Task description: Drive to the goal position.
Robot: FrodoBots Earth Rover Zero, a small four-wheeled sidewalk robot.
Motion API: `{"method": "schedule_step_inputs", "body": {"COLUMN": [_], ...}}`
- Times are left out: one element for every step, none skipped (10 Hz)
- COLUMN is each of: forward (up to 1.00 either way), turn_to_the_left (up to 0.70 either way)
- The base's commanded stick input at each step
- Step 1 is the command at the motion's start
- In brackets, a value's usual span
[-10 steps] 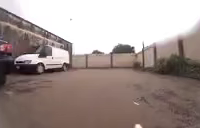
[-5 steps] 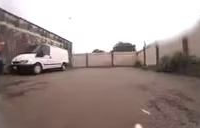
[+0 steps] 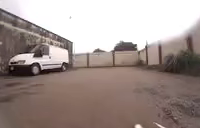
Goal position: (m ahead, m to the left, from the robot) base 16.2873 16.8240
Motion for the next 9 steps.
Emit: {"method": "schedule_step_inputs", "body": {"forward": [0.7,0.7,0.7,0.7,0.7,0.7,0.7,0.7,0.7], "turn_to_the_left": [-0.13,-0.3,-0.3,-0.3,-0.3,-0.27,0.0,0.05,0.05]}}
